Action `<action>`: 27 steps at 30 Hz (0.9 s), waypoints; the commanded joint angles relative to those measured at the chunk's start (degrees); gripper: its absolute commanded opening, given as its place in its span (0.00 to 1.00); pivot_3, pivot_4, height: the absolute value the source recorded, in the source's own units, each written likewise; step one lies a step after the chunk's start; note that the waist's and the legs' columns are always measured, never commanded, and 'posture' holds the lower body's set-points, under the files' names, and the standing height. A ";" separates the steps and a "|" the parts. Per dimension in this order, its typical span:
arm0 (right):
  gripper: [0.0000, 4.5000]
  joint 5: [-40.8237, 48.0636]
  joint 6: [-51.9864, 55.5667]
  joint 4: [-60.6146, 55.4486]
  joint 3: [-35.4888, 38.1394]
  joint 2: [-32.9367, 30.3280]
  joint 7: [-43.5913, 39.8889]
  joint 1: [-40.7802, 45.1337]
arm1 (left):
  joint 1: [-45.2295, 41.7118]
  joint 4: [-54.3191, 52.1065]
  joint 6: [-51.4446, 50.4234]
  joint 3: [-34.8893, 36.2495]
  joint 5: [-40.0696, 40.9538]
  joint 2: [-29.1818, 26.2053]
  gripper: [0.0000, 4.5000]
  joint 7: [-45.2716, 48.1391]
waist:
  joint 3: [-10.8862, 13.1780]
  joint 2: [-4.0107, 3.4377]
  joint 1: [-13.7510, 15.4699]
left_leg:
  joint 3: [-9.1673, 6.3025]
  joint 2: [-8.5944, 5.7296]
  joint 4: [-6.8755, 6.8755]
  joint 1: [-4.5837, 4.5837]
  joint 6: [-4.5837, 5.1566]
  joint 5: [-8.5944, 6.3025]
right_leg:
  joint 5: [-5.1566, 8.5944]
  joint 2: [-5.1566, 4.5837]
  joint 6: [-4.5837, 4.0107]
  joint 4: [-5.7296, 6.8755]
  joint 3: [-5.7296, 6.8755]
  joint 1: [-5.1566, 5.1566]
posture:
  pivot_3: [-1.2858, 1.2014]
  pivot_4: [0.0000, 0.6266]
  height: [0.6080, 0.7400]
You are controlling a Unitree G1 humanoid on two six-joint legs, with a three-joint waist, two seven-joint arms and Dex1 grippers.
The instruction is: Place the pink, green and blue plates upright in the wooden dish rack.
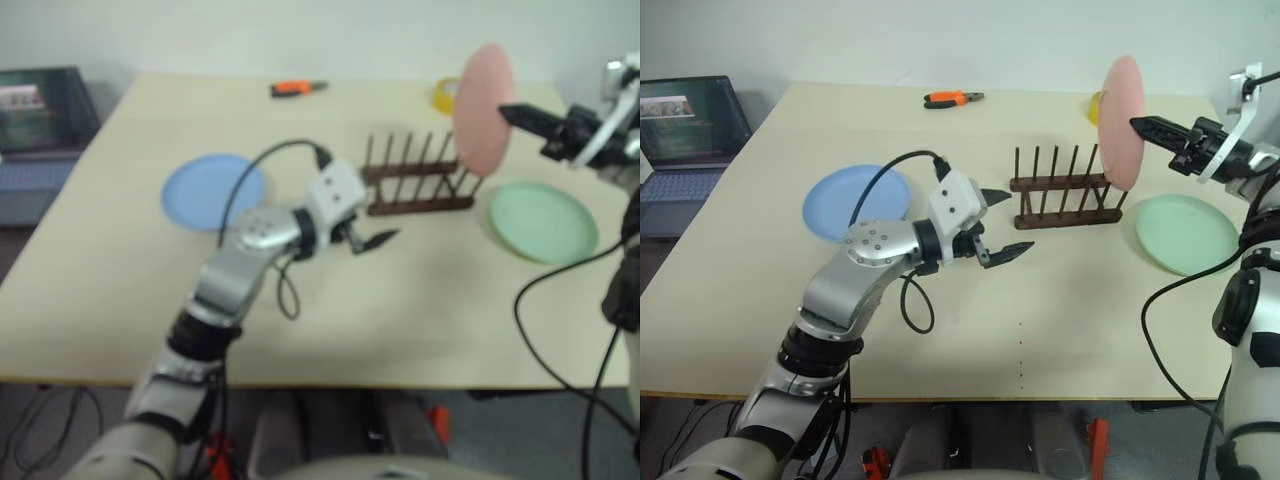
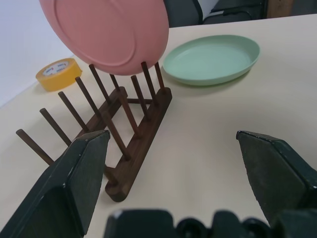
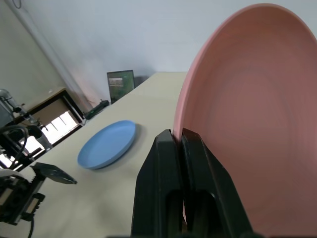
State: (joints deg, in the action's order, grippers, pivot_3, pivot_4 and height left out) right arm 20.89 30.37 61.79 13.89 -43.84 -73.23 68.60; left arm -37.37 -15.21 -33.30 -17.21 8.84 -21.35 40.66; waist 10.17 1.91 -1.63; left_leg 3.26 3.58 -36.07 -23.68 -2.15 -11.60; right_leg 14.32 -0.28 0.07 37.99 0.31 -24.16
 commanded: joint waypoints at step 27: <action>0.76 -3.62 -8.99 0.51 1.63 -1.65 6.68 3.21 | -0.62 -2.24 0.34 -0.04 -0.46 -0.09 1.00 -0.20 | 0.00 -0.01 -0.04 | 0.06 0.00 0.00 0.08 -0.01 0.00 | 0.00 0.00 0.00 0.03 -0.09 0.03 | 0.52 0.24 1.00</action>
State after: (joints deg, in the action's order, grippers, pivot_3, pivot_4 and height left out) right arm 16.93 23.38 64.03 14.05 -43.80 -67.26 69.31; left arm -37.37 -15.22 -33.33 -17.28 8.77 -21.37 40.65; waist 10.16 1.90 -1.67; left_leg 3.33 3.57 -36.08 -23.60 -2.16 -11.60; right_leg 14.32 -0.28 0.07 38.02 0.22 -24.13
